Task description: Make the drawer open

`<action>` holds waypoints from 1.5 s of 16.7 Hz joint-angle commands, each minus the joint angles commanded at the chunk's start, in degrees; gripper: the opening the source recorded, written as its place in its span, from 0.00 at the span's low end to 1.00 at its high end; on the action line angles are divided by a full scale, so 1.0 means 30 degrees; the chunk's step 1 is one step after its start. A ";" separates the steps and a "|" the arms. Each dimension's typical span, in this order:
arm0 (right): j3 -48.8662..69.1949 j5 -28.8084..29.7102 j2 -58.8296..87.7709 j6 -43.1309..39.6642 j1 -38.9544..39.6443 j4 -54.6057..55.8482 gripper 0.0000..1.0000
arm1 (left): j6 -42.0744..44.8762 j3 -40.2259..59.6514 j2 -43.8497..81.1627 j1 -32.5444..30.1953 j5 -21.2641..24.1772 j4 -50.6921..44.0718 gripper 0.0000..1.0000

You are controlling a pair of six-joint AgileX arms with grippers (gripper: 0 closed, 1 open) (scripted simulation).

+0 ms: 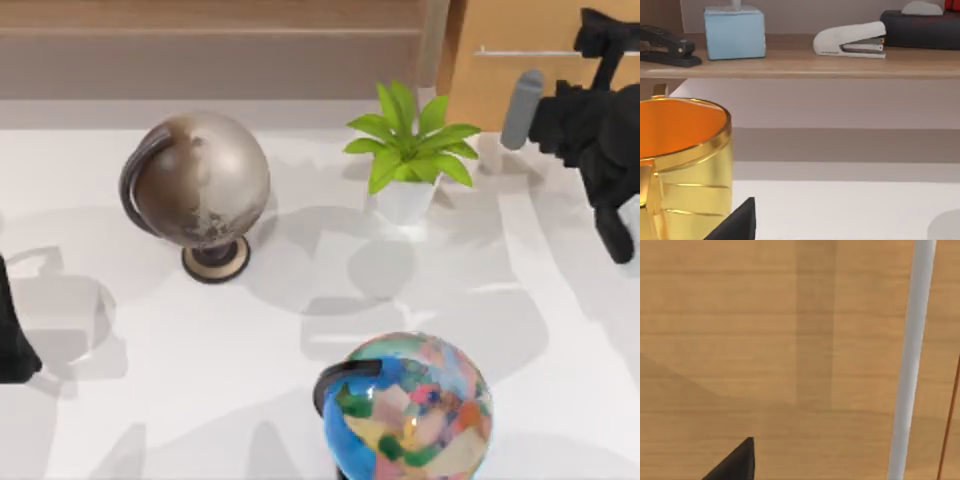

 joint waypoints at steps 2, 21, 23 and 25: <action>0.0405 0.0032 0.0171 0.0000 0.0040 -0.0231 1.00 | 0.0000 0.0000 0.0000 0.0000 0.0000 0.0000 1.00; 0.0405 0.0032 0.0171 0.0000 0.0040 -0.0231 0.00 | 0.0000 0.0000 0.0000 0.0000 0.0000 0.0000 1.00; 0.0405 0.0032 0.0171 0.0000 0.0040 -0.0231 0.00 | 0.0000 0.0000 0.0000 0.0000 0.0000 0.0000 1.00; 0.0405 0.0032 0.0171 0.0000 0.0040 -0.0231 0.00 | 0.0000 0.0000 0.0000 0.0000 0.0000 0.0000 1.00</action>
